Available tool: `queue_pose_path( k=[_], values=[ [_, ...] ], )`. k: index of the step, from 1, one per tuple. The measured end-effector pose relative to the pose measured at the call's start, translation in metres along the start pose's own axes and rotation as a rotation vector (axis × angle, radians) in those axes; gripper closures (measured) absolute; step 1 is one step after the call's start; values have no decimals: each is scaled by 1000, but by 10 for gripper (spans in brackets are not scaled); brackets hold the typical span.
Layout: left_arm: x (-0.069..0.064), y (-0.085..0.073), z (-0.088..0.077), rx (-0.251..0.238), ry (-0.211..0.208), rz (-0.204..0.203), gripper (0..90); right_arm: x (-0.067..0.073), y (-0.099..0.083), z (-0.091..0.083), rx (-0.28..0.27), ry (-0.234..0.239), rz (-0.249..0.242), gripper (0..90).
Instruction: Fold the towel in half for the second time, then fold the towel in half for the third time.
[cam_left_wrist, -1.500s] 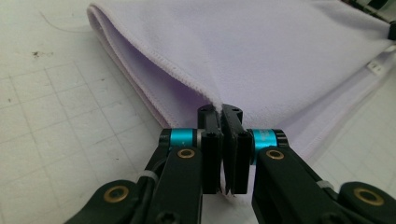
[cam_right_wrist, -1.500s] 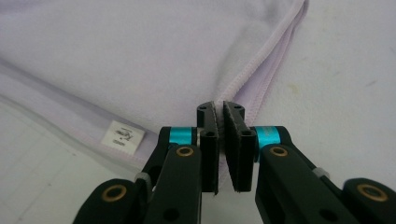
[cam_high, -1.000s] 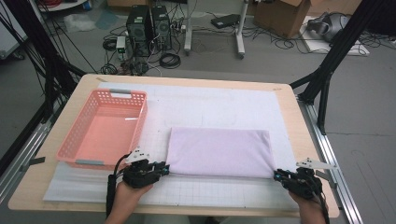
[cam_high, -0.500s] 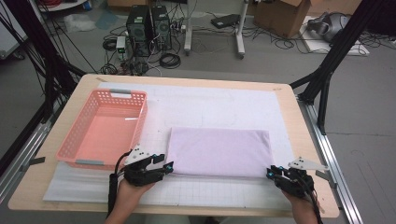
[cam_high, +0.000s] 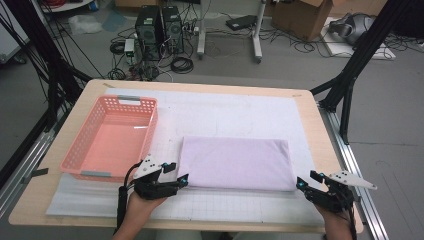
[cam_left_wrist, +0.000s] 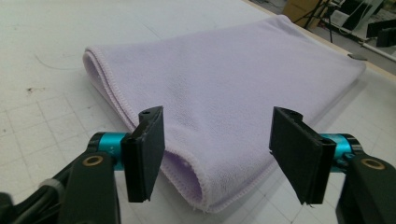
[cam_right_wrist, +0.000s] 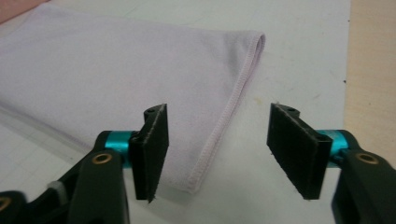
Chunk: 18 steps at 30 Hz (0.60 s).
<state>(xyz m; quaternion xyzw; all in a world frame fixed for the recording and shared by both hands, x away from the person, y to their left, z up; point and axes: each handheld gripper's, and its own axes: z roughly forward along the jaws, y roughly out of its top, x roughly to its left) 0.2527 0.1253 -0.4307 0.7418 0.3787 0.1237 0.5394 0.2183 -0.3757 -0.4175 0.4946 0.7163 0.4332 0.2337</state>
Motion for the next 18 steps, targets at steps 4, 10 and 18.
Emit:
queue_pose_path(
  k=[4, 10, 18],
  values=[
    [-3, 1, 0, 3, 17, 23, 268, 0, -1, 5, 27, 5, -14, 270],
    [-3, 1, -3, -28, 21, 38, 217, 5, 2, 5, 9, 18, -56, 256],
    [2, 0, 0, -16, 15, 3, 230, 5, 1, 7, 13, 14, -61, 252]
  ],
)
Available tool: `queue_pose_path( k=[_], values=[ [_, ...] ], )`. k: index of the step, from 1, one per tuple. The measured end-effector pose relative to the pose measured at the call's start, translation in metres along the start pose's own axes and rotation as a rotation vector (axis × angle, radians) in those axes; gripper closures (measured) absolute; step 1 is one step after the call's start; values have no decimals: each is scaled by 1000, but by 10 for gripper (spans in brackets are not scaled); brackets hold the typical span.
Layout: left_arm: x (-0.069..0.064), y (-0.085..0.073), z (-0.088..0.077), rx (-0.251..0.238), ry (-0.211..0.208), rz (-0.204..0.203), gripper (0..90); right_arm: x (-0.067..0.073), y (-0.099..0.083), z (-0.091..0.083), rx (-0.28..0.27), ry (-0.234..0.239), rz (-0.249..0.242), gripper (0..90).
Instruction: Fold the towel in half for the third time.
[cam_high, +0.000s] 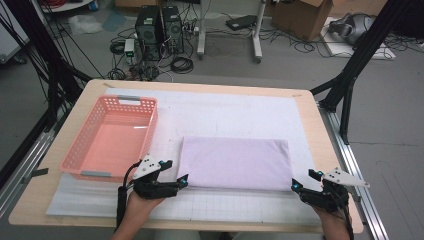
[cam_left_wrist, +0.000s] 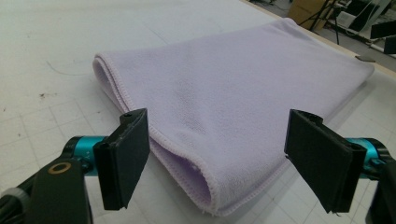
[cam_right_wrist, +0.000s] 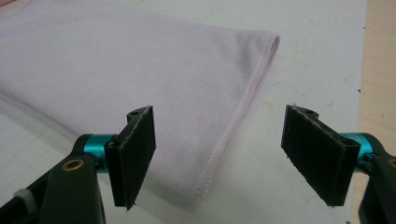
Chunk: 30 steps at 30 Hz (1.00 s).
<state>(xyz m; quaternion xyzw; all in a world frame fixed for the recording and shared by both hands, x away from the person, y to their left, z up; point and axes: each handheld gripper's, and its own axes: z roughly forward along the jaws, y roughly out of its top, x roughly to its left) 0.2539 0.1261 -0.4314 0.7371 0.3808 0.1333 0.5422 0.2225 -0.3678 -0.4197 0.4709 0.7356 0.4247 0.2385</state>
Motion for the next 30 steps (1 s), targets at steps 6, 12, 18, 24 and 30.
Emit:
queue_pose_path(
  k=[6, 12, 18, 24, 30],
  values=[
    [0, -2, 6, 28, 17, -18, 245, 0, -2, 0, 2, 8, 5, 251],
    [3, -3, 15, 65, 26, -26, 281, 3, -1, 4, 17, 27, -14, 249],
    [7, -6, 20, 102, 60, -37, 332, 6, -1, 10, 30, 48, -27, 249],
    [8, -7, 24, 152, 83, -49, 367, 10, 0, 16, 40, 63, -31, 249],
    [7, -9, 25, 203, 103, -39, 421, 17, 3, 22, 41, 73, -46, 249]
  ],
)
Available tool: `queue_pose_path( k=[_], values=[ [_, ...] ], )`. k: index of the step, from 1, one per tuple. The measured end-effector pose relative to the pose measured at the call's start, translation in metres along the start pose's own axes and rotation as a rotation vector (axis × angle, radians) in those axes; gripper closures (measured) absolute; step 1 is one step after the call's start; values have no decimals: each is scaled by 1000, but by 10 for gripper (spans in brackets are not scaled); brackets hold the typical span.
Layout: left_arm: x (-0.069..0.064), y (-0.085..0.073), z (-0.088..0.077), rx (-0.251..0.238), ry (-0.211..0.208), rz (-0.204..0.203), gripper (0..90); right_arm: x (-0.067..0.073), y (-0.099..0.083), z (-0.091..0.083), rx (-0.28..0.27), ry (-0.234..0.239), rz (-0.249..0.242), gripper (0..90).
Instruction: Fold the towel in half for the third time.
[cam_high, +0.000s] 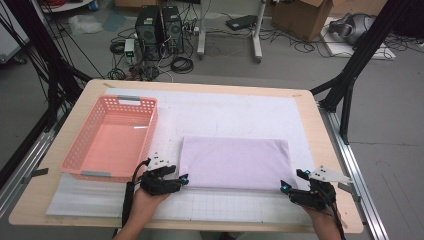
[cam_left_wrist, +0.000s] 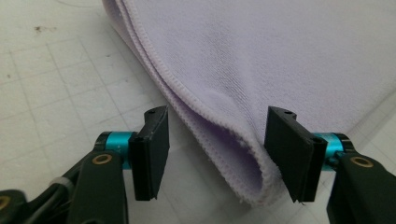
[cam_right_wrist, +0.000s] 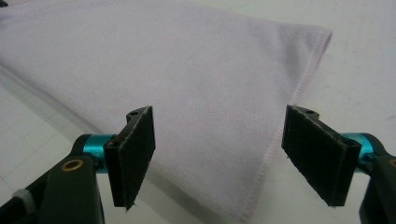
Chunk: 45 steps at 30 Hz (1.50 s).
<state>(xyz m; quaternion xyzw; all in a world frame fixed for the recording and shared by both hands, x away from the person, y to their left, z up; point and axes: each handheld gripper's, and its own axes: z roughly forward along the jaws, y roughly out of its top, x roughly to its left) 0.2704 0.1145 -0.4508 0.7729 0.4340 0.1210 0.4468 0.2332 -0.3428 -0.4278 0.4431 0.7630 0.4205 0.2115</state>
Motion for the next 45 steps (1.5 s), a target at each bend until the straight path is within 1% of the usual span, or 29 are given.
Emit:
queue_pose_path(
  k=[3, 5, 8, 10, 12, 14, 15, 16, 17, 19, 20, 22, 23, 26, 29, 31, 32, 35, 36, 38, 42, 43, 45],
  values=[
    [-2, -1, 2, 9, -9, 9, 485, 2, 4, 7, 8, 15, 2, 249],
    [-2, -1, 1, 11, -5, 11, 498, 4, 8, 12, 6, 27, 7, 249],
    [-3, -2, 2, 7, 1, -2, 536, 7, 15, 18, -19, 56, 13, 241],
    [-4, -2, 2, 12, -6, -9, 615, 10, 21, 22, -45, 72, 18, 237],
    [-5, -2, 2, 14, -16, -15, 669, 15, 30, 28, -64, 91, 24, 222],
    [-5, -2, 3, 16, -30, -23, 724, 19, 40, 38, -70, 106, 12, 214],
    [-6, -3, 3, 14, -31, -20, 744, 22, 45, 44, -70, 119, 11, 214],
    [-6, -3, 3, 16, -33, -17, 751, 24, 51, 51, -69, 129, 8, 215],
    [-6, -3, 3, 13, -34, -28, 755, 26, 58, 58, -68, 145, 11, 215],
    [-4, -3, 3, 14, -42, -36, 758, 30, 70, 75, -61, 180, 17, 214],
    [-4, -3, 3, 16, -45, -39, 758, 31, 76, 85, -37, 197, 14, 208],
    [-4, -3, 3, 13, -45, -48, 758, 36, 87, 102, 4, 198, -8, 204],
    [-4, -3, 3, 13, -47, -50, 757, 37, 93, 109, 17, 208, -17, 204],
    [-3, -2, 3, 15, -52, -64, 756, 41, 107, 128, 41, 231, -36, 204],
    [-2, -2, 3, 17, -56, -74, 756, 45, 119, 144, 75, 229, -72, 208],
    [-1, -2, 3, 20, -60, -79, 756, 49, 127, 155, 102, 235, -92, 247],
    [-1, -2, 3, 21, -61, -83, 755, 50, 131, 160, 113, 233, -111, 250],
    [0, -2, 3, 21, -69, -98, 752, 58, 141, 175, 146, 246, -123, 266],
    [0, -2, 2, 21, -69, -101, 751, 60, 144, 181, 151, 247, -137, 267],
    [0, -2, 2, 21, -72, -106, 749, 66, 150, 192, 168, 259, -137, 282],
    [2, -2, 2, 25, -79, -114, 748, 77, 159, 211, 207, 268, -158, 343],
    [1, -2, 2, 22, -78, -117, 748, 80, 161, 214, 215, 270, -154, 361],
    [2, -2, 2, 25, -79, -117, 748, 86, 165, 222, 228, 281, -179, 407]
  ],
)
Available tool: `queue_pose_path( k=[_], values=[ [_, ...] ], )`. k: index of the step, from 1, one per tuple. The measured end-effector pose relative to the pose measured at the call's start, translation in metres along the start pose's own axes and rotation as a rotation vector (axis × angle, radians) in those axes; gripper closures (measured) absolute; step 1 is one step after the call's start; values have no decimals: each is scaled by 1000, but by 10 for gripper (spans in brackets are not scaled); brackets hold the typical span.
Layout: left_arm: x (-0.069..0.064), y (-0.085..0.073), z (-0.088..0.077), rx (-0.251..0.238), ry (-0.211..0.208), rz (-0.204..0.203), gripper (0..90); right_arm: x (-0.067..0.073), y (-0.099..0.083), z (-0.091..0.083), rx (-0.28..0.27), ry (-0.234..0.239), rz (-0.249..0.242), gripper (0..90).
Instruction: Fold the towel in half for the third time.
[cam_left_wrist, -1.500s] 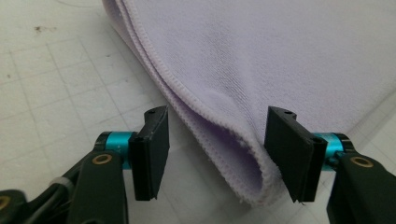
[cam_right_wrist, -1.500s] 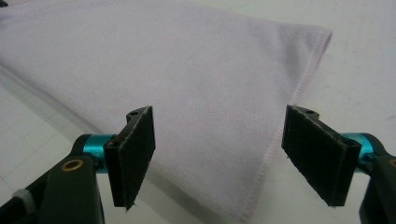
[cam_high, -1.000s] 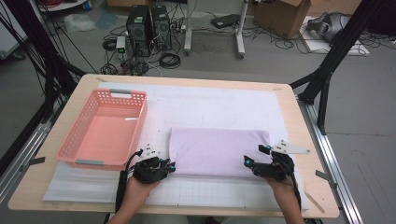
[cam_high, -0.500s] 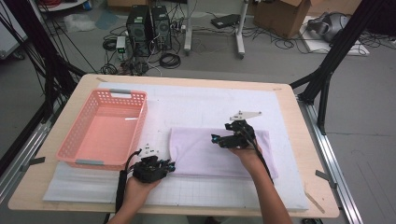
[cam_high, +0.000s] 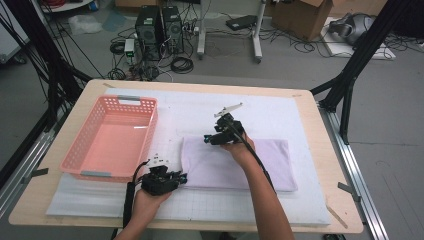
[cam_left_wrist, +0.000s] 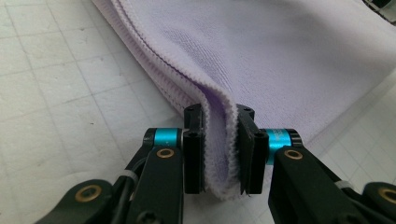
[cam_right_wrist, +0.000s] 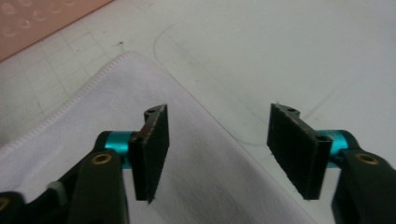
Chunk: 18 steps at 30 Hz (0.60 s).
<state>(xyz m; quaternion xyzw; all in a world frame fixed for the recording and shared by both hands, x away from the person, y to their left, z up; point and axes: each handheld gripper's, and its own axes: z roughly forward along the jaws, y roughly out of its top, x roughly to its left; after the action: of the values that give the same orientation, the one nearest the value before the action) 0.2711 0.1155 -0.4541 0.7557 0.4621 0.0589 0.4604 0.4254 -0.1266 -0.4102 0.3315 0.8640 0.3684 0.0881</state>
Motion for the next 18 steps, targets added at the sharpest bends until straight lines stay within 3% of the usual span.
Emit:
queue_pose_path(
  k=[8, 10, 15, 18],
  values=[
    [1, 0, -1, 1, -7, -13, 747, 17, 17, 31, 85, 43, -52, 474],
    [1, 0, -1, 4, -9, -13, 748, 21, 17, 41, 100, 57, -94, 488],
    [2, 0, -2, 7, -8, -17, 756, 23, 18, 50, 116, 75, -94, 546],
    [1, 0, -2, 9, -5, -14, 770, 26, 24, 50, 152, 90, -97, 701]
  ],
)
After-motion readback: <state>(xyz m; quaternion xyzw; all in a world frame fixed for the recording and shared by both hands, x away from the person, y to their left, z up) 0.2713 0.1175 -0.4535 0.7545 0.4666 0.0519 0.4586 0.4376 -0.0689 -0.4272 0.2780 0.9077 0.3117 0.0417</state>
